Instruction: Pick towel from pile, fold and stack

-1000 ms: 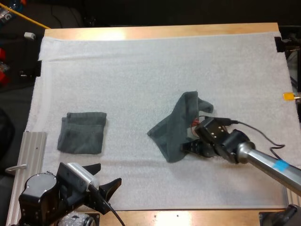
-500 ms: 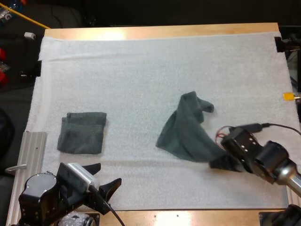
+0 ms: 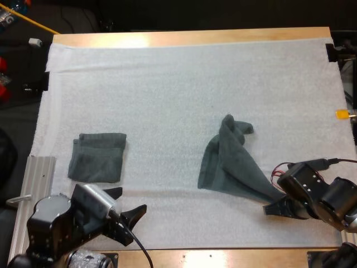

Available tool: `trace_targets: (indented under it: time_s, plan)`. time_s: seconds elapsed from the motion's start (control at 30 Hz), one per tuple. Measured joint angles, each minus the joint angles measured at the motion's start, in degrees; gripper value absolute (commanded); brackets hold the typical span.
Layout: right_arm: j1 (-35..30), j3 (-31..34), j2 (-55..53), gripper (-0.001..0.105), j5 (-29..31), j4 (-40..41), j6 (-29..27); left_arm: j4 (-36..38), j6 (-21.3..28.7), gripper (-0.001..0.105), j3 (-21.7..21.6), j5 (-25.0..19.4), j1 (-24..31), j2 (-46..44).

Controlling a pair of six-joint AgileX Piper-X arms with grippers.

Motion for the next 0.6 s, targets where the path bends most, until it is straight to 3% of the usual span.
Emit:
trace_targets:
  time_s: [0.33, 0.6]
  plan:
    - [0.0, 0.0, 0.0, 0.000, 0.0, -0.6, 0.8, -3.5, 0.0, 0.069, 0.0, 0.5, -10.9, 13.4]
    - [0.0, 0.0, 0.0, 0.000, 0.0, -0.7, 1.7, -12.5, 0.0, 0.069, 0.0, 0.5, -17.8, 27.3]
